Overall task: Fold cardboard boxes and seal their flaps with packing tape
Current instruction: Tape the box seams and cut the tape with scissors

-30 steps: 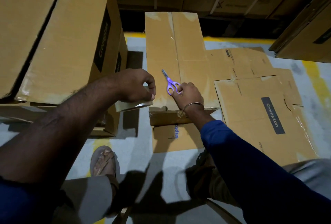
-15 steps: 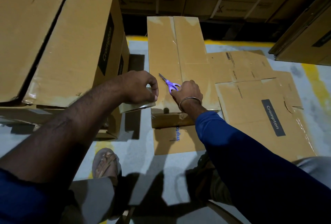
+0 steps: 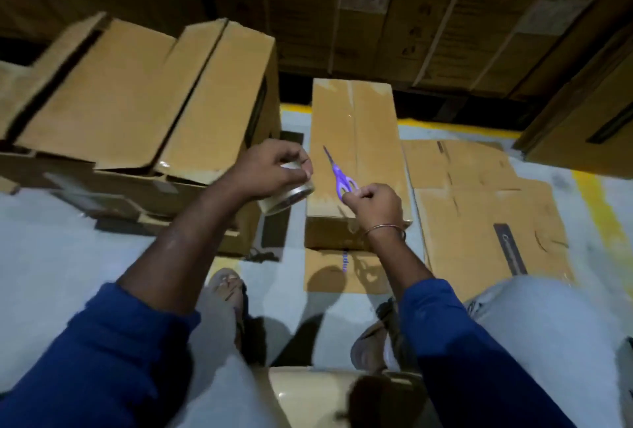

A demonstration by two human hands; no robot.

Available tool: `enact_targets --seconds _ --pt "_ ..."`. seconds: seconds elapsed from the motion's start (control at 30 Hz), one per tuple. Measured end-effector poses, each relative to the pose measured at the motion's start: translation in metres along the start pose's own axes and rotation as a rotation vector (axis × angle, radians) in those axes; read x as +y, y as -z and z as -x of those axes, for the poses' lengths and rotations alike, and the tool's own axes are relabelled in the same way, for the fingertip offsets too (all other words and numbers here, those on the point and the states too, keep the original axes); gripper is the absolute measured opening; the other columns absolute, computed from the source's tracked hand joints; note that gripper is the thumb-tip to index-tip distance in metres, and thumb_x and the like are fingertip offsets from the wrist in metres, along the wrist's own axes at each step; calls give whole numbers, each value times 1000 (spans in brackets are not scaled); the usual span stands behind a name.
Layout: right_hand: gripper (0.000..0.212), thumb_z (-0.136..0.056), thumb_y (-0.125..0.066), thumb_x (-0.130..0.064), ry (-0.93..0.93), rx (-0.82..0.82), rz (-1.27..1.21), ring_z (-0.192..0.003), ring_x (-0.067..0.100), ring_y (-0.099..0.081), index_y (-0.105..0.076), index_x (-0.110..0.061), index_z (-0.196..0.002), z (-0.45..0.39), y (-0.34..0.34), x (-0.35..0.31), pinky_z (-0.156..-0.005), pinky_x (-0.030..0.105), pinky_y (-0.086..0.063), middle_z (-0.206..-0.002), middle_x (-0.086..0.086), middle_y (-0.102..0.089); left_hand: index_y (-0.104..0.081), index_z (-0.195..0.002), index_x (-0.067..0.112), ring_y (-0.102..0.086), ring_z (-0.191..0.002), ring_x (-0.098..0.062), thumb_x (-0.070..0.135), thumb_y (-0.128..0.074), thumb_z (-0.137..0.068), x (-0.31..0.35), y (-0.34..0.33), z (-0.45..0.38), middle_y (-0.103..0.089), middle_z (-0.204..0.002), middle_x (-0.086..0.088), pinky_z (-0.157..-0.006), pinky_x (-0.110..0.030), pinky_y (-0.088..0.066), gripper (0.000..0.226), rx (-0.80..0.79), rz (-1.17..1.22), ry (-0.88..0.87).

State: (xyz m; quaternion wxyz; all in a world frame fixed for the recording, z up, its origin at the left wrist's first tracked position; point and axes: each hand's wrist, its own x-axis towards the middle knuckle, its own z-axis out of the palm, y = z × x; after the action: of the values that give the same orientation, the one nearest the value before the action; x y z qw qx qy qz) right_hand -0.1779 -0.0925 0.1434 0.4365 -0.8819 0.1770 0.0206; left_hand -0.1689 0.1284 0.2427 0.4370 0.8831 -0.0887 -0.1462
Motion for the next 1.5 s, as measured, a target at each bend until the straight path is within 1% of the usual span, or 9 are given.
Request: enact_targets --seconds 0.23,0.6,0.73,0.8,0.97,1.13,1.23,1.33,1.5 --pt "34 -62 -58 -55 587 -164 225 -70 21 -62 -68 -22 -64 88 8 -135 -57 34 -51 -76 -1 -65 -78 -88 28 -72 -81 -13 35 -75 -83 34 96 198 -76 -86 8 -69 -33 -56 9 439 -37 91" --pt "47 -79 -67 -62 1120 -649 422 -90 28 -63 -74 -16 -85 311 -120 -220 -60 31 -35 -93 5 -65 -77 -80 43 -73 -86 -24 70 -64 -62 -45 196 462 -77 -84 7 -87 -47 -57 35 345 -253 575" --pt "43 -85 -66 -61 1190 -753 393 -107 30 -58 -71 -20 -97 365 -167 -235 -68 33 -35 -108 6 -59 -79 -87 33 -73 -95 -32 47 -88 -77 -84 209 514 -79 -90 0 -88 -44 -54 20 432 -204 738" --pt "48 -88 -65 -60 1240 -749 427 -114 31 -56 -71 -18 -109 383 -185 -246 -71 34 -33 -115 8 -58 -80 -92 29 -73 -95 -33 58 -84 -64 -98 209 535 -79 -94 -3 -92 -51 -57 40 432 -173 828" --pt "39 -89 -64 -51 1258 -790 476 -113 30 -56 -70 -19 -111 408 -226 -254 -73 33 -34 -115 7 -59 -79 -74 38 -71 -91 -27 42 -85 -74 -117 188 552 -77 -91 4 -88 -47 -56 7 503 -16 821" --pt "19 -92 -60 -34 1236 -777 319 -97 28 -62 -75 -23 -94 414 -239 -249 -66 32 -41 -98 3 -67 -80 -77 34 -73 -93 -22 40 -85 -78 -128 178 545 -78 -91 11 -90 -48 -58 8 508 31 831" --pt "30 -94 -66 -34 1044 -1028 -85 -66 17 -56 -63 -23 -66 408 -240 -247 -59 35 -46 -64 -3 -57 -81 -82 33 -71 -93 -21 51 -83 -67 -131 177 543 -76 -90 14 -92 -55 -59 23 508 57 811" --pt "35 -88 -73 -51 843 -1344 -177 -66 22 -63 -74 -19 -75 411 -238 -251 -65 42 -50 -66 1 -66 -81 -86 32 -71 -94 -24 57 -79 -63 -132 178 542 -75 -92 13 -86 -49 -60 34 513 116 780" --pt "24 -83 -75 -40 837 -1377 -159 -68 34 -69 -74 -18 -72 418 -251 -247 -68 55 -58 -66 8 -70 -80 -86 32 -70 -98 -26 38 -82 -80 -135 179 542 -75 -101 6 -92 -57 -58 9 504 102 776"
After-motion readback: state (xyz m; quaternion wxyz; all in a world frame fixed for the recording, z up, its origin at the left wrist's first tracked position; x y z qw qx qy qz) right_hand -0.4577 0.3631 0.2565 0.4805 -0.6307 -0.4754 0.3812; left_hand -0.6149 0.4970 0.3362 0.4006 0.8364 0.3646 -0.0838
